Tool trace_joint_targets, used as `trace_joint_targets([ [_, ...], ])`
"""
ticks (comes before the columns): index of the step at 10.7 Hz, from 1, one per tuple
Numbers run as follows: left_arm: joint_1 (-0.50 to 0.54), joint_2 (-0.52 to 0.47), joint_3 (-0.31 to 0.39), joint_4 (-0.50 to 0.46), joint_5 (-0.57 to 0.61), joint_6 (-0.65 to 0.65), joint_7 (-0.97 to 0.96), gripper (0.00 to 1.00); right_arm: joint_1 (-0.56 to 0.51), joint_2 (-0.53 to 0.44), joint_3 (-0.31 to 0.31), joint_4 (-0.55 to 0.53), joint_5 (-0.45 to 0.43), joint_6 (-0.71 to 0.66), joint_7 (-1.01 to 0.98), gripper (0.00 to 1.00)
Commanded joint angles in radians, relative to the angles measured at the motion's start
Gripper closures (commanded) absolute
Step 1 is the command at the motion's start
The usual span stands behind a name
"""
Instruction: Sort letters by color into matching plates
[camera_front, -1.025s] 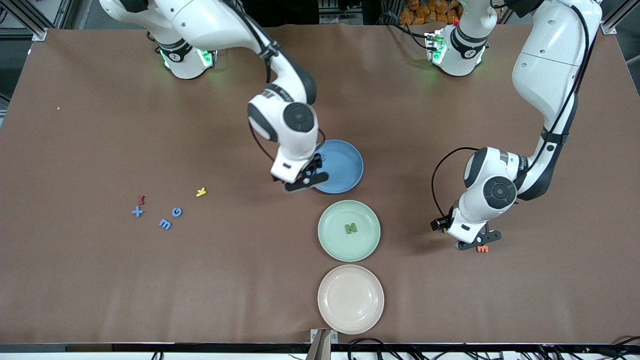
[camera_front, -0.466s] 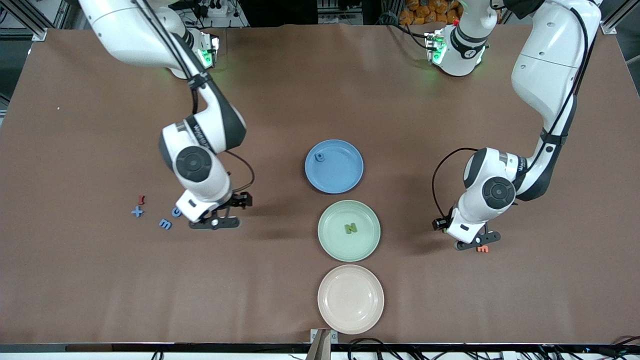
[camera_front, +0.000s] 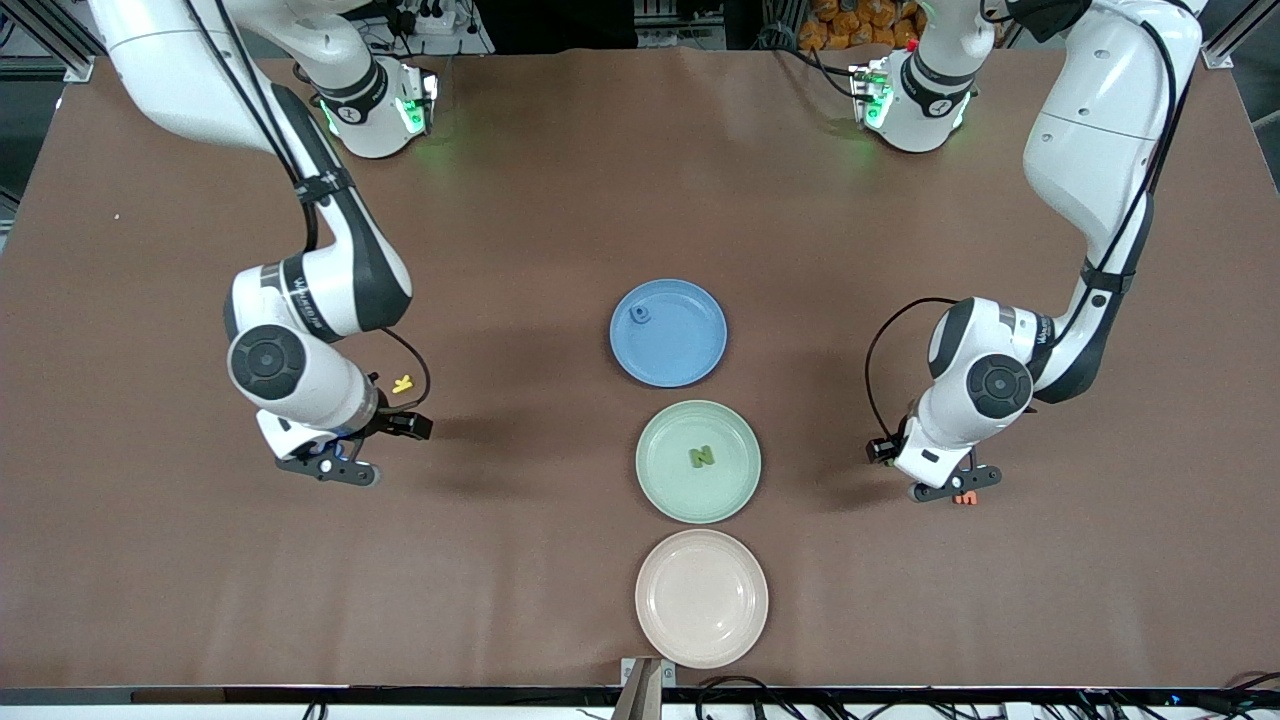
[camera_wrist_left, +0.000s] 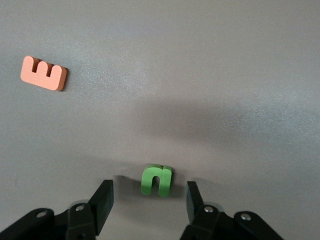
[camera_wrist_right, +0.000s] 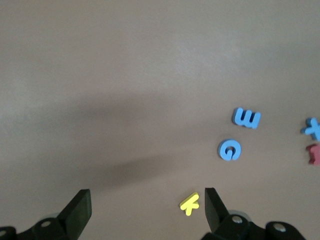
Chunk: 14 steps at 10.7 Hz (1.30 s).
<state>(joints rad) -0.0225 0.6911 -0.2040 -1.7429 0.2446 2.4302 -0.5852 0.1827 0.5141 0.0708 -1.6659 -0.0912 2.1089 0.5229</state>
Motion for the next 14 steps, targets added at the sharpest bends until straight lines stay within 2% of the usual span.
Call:
trace_joint_targets([
  [1, 0.006, 0.011, -0.003, -0.003, 0.024, 0.041, 0.024, 0.36, -0.052, -0.145, -0.016, -0.217, 0.123, 0.134, 0.040, 0.00],
  [3, 0.006, 0.016, -0.003, -0.003, 0.024, 0.044, 0.025, 0.37, -0.080, -0.181, -0.016, -0.331, 0.146, 0.233, 0.028, 0.00],
  [6, 0.006, 0.018, -0.003, -0.001, 0.024, 0.044, 0.025, 0.53, -0.106, -0.181, -0.022, -0.386, 0.145, 0.249, 0.025, 0.00],
  [7, 0.006, 0.018, -0.003, -0.001, 0.024, 0.044, 0.025, 0.63, -0.120, -0.174, -0.023, -0.397, 0.145, 0.259, 0.025, 0.00],
  [9, 0.004, 0.018, -0.003, -0.001, 0.024, 0.043, 0.024, 0.95, -0.149, -0.151, -0.023, -0.399, 0.145, 0.286, 0.025, 0.00],
  [10, 0.001, 0.016, -0.003, -0.001, 0.024, 0.043, 0.024, 1.00, -0.158, -0.132, -0.025, -0.399, 0.145, 0.308, 0.025, 0.00],
  [14, -0.046, -0.011, -0.006, 0.020, 0.010, 0.012, 0.005, 1.00, -0.175, -0.068, -0.025, -0.393, 0.145, 0.400, 0.026, 0.00],
])
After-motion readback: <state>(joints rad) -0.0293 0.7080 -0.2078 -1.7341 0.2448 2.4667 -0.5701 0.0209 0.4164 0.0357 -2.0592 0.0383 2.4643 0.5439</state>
